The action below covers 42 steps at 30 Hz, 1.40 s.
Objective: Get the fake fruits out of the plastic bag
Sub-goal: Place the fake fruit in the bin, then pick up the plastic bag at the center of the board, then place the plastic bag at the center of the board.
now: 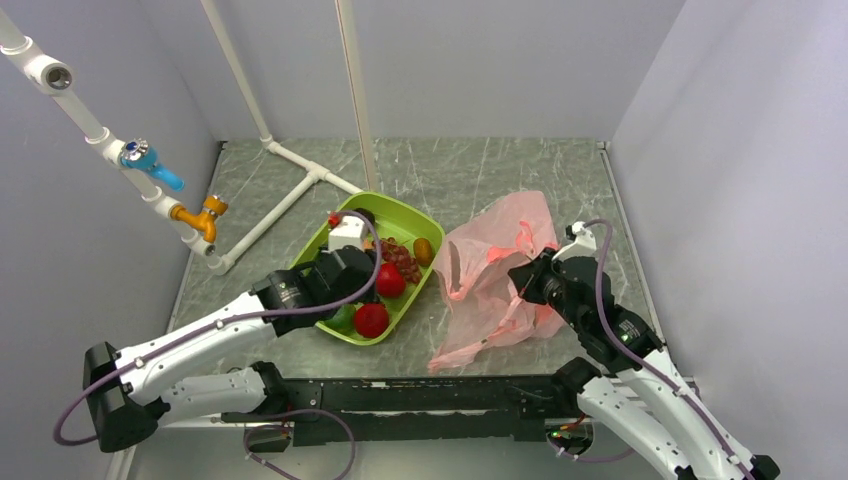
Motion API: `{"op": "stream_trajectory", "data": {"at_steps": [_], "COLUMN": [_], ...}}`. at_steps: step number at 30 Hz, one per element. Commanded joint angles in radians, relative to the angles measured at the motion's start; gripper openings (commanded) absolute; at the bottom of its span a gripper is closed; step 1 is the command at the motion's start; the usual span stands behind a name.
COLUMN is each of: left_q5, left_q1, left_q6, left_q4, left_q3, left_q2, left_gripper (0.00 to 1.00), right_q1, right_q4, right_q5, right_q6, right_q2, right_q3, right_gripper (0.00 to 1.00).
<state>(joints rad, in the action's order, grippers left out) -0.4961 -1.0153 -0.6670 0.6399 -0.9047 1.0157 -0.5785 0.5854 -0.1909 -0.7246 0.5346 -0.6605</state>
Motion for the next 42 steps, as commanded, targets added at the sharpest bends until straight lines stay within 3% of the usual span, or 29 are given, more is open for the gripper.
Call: {"op": "stream_trajectory", "data": {"at_steps": [1, 2, 3, 4, 9, 17, 24, 30, 34, 37, 39, 40, 42], "left_q5": [-0.137, -0.141, -0.143, -0.138, -0.116, -0.080, 0.019, 0.073, 0.096, 0.114, 0.127, 0.131, 0.136], "left_q1": [0.105, 0.123, 0.139, 0.153, 0.173, 0.182, 0.186, 0.186, 0.185, 0.186, 0.186, 0.186, 0.185], "left_q6": [-0.080, -0.086, -0.092, -0.093, -0.108, -0.108, -0.070, -0.083, -0.089, -0.089, -0.085, -0.081, -0.077], "left_q4": [0.205, 0.211, 0.214, 0.212, 0.227, 0.277, 0.255, 0.267, 0.277, 0.271, 0.266, 0.267, 0.269], "left_q3": [-0.023, -0.023, -0.021, -0.023, -0.041, -0.078, -0.092, -0.106, -0.123, -0.136, -0.153, -0.163, -0.186], "left_q2": [0.017, 0.028, 0.039, 0.049, 0.071, -0.032, -0.192, -0.262, -0.300, -0.334, -0.356, -0.367, -0.387], "left_gripper": [0.15, 0.23, 0.46, 0.59, 0.98, 0.99, 0.99, 0.99, 1.00, 0.99, 0.99, 0.99, 0.99], "right_q1": [-0.003, -0.004, -0.003, -0.004, -0.003, 0.057, 0.288, 0.331, 0.334, 0.334, 0.333, 0.333, 0.330], "right_q4": [-0.070, -0.072, -0.077, -0.082, -0.068, -0.031, -0.096, -0.119, -0.043, 0.002, 0.033, 0.045, 0.079], "right_q5": [0.023, 0.018, 0.012, 0.003, -0.091, -0.233, -0.159, -0.192, -0.177, -0.160, -0.153, -0.146, -0.131], "right_q6": [0.056, 0.064, 0.075, 0.086, 0.155, 0.202, 0.205, 0.249, 0.277, 0.307, 0.313, 0.316, 0.314], "right_q2": [0.025, 0.032, 0.041, 0.055, 0.181, 0.443, 0.657, 0.829, 0.905, 0.913, 0.896, 0.879, 0.839], "right_q3": [-0.074, -0.082, -0.096, -0.110, -0.237, -0.503, -0.694, -0.828, -0.881, -0.878, -0.864, -0.854, -0.841], "right_gripper": [0.00, 0.00, 0.00, 0.00, 0.00, 0.00, 0.00, 0.02, 0.19, 0.49, 0.77, 0.85, 0.92]}}
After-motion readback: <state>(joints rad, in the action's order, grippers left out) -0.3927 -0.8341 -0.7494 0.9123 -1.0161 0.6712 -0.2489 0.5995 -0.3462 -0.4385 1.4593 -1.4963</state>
